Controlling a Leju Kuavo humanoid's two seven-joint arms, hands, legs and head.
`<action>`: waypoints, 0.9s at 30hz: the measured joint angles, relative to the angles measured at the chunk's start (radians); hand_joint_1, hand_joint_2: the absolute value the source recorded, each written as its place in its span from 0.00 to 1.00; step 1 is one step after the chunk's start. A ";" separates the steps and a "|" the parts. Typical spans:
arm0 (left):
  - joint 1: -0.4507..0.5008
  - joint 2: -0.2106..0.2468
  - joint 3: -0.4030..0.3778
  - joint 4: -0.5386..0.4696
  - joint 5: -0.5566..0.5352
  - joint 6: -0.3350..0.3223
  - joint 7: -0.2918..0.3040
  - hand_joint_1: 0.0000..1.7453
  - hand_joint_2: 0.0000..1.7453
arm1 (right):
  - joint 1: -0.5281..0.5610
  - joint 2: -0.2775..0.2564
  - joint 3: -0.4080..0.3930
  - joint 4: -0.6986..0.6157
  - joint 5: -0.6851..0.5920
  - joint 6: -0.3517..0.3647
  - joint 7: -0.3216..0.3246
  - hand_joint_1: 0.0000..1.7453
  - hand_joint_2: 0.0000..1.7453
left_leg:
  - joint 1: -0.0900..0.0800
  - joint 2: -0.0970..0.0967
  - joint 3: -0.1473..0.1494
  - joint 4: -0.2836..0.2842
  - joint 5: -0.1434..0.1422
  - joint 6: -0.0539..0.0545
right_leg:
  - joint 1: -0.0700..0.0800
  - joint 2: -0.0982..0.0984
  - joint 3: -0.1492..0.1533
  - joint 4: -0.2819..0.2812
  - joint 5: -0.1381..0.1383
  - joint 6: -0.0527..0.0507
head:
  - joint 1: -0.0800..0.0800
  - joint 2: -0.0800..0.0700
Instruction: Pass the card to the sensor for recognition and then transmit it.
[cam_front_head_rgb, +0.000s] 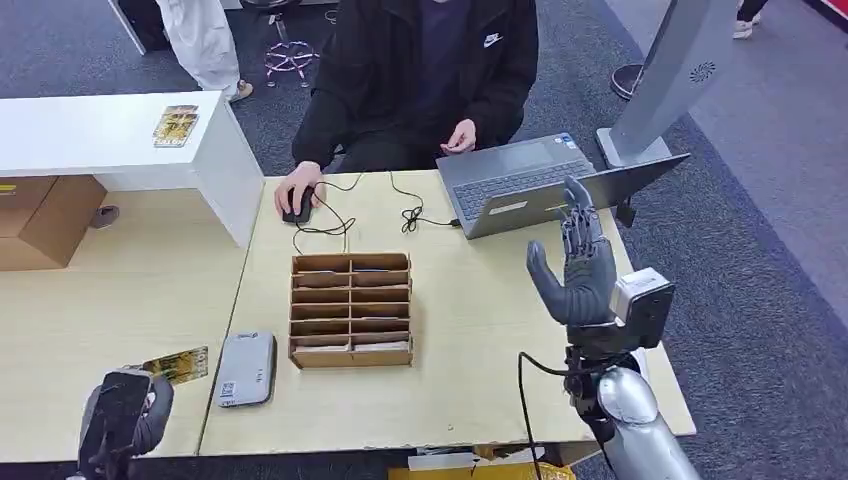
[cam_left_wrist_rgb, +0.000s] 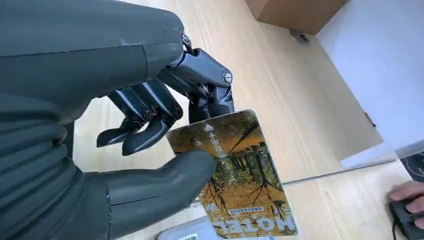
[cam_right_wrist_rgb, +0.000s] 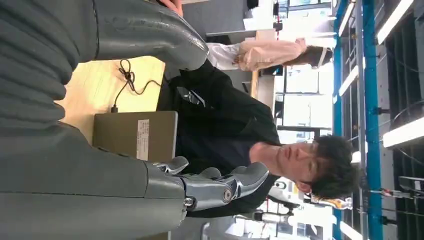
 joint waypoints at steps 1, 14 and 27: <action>-0.005 0.001 0.000 0.003 0.010 0.000 -0.004 1.00 1.00 | 0.000 0.000 0.000 -0.001 0.000 0.000 0.000 0.00 1.00 | 0.000 0.000 0.000 0.000 0.000 0.000 | 0.000 0.000 0.000 0.000 0.000 0.000 | 0.000 0.000; -0.069 0.040 -0.060 0.071 0.150 -0.002 0.011 1.00 1.00 | -0.002 0.000 -0.003 -0.002 0.000 0.018 0.001 0.00 1.00 | 0.000 0.000 0.000 0.000 0.000 0.000 | 0.000 0.000 0.000 0.000 0.000 0.000 | 0.000 0.000; -0.078 0.087 -0.096 0.142 0.227 -0.010 0.019 1.00 1.00 | -0.016 0.000 0.003 0.014 -0.009 0.033 0.000 0.00 1.00 | 0.000 0.000 0.000 0.000 0.000 0.000 | 0.000 0.000 0.000 0.000 0.000 0.000 | 0.000 0.000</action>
